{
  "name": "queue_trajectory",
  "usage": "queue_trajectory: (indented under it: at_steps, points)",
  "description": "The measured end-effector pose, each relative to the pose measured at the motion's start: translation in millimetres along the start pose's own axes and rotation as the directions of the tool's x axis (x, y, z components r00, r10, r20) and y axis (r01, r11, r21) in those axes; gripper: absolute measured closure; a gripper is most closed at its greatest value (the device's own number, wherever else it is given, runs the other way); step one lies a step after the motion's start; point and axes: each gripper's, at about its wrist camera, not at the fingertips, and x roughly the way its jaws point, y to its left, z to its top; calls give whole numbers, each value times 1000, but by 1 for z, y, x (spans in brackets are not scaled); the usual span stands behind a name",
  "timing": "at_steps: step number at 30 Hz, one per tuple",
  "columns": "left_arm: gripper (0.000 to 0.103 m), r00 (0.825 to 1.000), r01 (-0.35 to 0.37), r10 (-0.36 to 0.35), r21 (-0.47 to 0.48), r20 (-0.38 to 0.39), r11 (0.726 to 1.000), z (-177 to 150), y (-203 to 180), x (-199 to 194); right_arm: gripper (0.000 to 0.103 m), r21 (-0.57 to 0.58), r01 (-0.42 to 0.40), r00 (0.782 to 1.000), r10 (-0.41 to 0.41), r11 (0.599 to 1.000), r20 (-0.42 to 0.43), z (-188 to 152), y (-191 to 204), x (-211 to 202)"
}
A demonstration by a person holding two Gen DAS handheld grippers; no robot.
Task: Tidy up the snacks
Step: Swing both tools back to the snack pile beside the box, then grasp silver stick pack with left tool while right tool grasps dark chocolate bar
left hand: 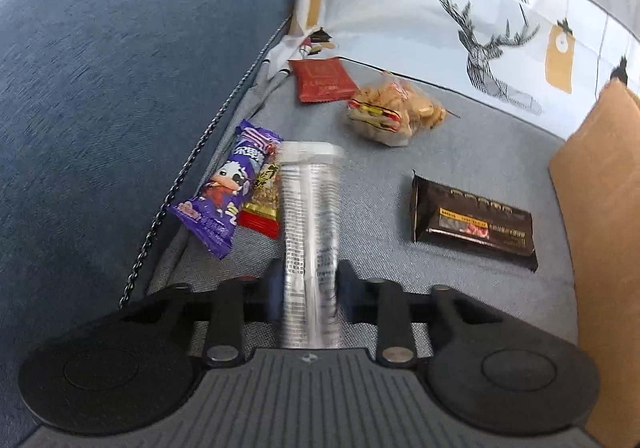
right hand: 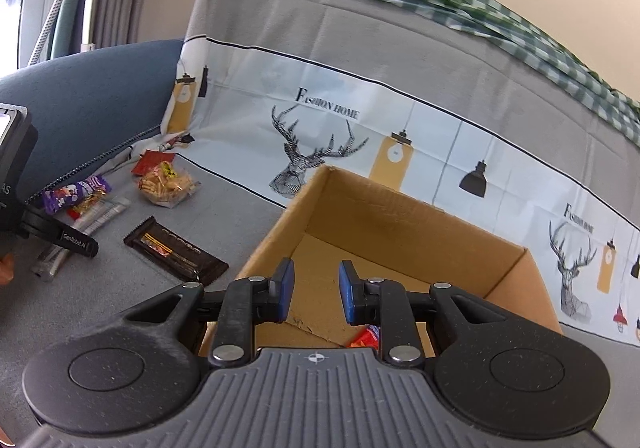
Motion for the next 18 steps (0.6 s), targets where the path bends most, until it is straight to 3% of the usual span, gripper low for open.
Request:
queue_trajectory:
  at_steps: [4, 7, 9, 12, 16, 18]
  points:
    - [77, 999, 38, -39, -78, -10, 996, 3, 12, 0, 76, -11, -122, 991, 121, 992, -49, 27, 10, 6]
    - [77, 998, 58, -61, -123, -22, 991, 4, 19, -1, 74, -94, -199, 975, 187, 975, -120, 55, 40, 27]
    - [77, 996, 73, -78, -146, -34, 987, 5, 23, -1, 67, -157, -245, 962, 219, 957, -164, 71, 64, 47]
    - [78, 994, 90, -101, -181, -51, 979, 5, 30, 0, 50, -259, -296, 940, 231, 919, -252, 83, 99, 85]
    - [78, 989, 107, -127, -233, -73, 967, 7, 38, 0, 45, -357, -336, 905, 194, 872, -378, 79, 137, 137]
    - [77, 988, 108, -132, -244, -81, 964, 8, 39, 0, 34, -414, -365, 880, 163, 834, -447, 70, 151, 160]
